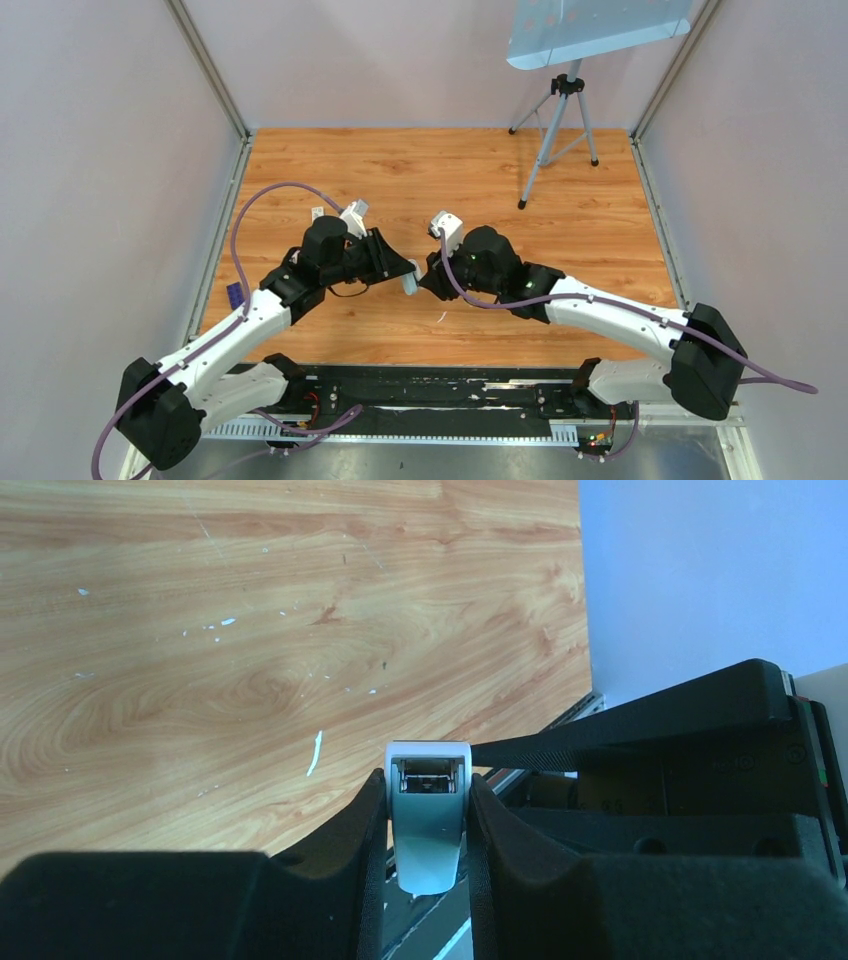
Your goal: Load the staples into the stapler
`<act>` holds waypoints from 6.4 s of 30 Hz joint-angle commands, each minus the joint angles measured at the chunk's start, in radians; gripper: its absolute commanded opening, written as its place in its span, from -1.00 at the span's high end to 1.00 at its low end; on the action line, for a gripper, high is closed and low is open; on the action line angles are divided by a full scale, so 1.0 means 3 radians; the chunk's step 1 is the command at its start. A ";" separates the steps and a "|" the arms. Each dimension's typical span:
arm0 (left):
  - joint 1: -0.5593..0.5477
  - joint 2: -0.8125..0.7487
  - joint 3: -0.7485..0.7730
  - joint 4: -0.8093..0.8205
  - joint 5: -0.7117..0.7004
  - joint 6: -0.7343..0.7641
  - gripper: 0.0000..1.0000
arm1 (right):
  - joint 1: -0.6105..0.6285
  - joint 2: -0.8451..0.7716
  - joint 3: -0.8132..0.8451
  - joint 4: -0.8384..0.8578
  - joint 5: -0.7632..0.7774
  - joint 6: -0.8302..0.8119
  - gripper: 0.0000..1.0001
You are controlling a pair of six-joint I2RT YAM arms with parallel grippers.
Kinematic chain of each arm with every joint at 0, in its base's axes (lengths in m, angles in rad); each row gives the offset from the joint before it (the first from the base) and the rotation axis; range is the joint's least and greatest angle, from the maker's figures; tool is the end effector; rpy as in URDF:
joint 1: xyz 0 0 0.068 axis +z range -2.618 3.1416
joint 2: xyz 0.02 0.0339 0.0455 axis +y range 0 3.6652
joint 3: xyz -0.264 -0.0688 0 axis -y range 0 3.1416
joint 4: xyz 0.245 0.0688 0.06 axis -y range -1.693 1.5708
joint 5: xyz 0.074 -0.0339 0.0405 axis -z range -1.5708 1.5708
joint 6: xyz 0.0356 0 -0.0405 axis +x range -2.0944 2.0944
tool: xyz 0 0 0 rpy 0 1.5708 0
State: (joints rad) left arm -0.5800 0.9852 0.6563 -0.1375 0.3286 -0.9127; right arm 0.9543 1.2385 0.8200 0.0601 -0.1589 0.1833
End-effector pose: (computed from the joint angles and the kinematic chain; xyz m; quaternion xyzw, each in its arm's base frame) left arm 0.1790 -0.1310 0.2627 -0.0545 0.8425 -0.4536 0.2854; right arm 0.1598 0.2352 0.2800 -0.3499 0.7421 0.3609 0.4434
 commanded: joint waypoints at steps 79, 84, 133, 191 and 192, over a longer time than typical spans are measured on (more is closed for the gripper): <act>-0.0019 -0.0095 0.0677 -0.1373 0.0366 0.1841 1.00 | -0.0172 -0.0350 -0.0613 0.0317 0.0287 -0.0850 1.00; -0.0018 -0.0251 0.0963 -0.1910 0.0126 0.2407 1.00 | -0.0169 -0.0540 -0.0702 0.0253 0.0206 -0.1363 1.00; -0.0016 -0.0205 0.0923 -0.1698 -0.0606 0.2271 -0.16 | -0.0088 0.0353 -0.0274 0.0020 -0.0245 0.0042 1.00; -0.0019 -0.0107 -0.0022 -0.0239 -0.1215 0.0495 0.36 | -0.0088 0.0754 -0.0395 0.1207 -0.0309 0.2355 1.00; -0.0015 -0.0096 -0.0009 -0.0226 -0.1203 0.0498 0.46 | -0.0087 0.0750 -0.0401 0.1209 -0.0304 0.2350 1.00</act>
State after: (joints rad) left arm -0.5896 0.9421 0.6540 -0.2497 -0.0299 -0.7570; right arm 0.9363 1.4612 0.7219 0.3794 -0.2363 0.8745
